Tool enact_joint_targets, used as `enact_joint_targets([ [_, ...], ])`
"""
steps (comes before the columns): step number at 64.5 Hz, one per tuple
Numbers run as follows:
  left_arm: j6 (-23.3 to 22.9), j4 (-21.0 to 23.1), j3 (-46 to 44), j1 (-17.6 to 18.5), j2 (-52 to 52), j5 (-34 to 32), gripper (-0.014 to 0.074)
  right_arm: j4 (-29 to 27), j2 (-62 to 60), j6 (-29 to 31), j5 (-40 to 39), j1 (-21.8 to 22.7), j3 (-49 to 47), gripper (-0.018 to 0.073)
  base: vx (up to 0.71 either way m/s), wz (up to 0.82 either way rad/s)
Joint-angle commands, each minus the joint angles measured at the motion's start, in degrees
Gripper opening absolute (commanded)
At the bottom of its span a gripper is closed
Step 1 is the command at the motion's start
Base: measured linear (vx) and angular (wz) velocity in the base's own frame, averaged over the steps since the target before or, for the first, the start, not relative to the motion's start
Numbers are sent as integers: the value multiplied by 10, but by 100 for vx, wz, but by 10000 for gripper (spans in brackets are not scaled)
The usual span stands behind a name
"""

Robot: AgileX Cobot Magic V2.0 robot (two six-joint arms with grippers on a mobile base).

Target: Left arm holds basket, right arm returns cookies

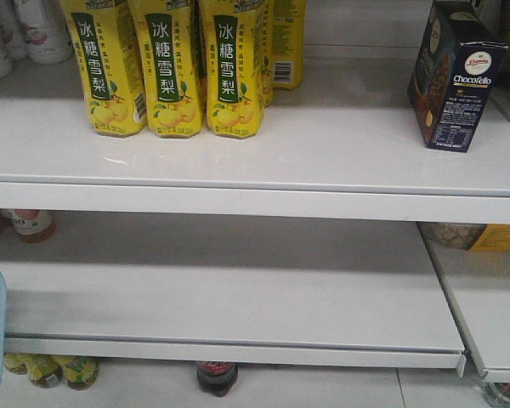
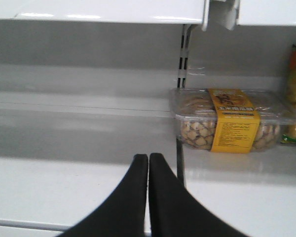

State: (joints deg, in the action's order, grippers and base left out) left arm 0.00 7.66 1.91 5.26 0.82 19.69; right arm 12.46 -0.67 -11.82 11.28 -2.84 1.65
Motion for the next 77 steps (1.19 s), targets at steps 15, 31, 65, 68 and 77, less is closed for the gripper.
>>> enact_joint_targets([
  [15,4,-4,-17,-1,6,-61,-7,-27,-6,-11,-52,76,11,-4,0,0],
  [31,4,-4,-17,-1,6,-61,-7,-58,-6,-13,-109,76,11,-4,0,0],
  [65,4,-4,-17,-1,6,-61,-7,-12,-6,-26,-62,76,11,-4,0,0],
  [68,4,-4,-17,-1,6,-61,-7,-12,-6,-26,-62,76,11,-4,0,0],
  [77,4,-4,-17,-1,6,-61,-7,-12,-6,-26,-62,76,11,-4,0,0],
])
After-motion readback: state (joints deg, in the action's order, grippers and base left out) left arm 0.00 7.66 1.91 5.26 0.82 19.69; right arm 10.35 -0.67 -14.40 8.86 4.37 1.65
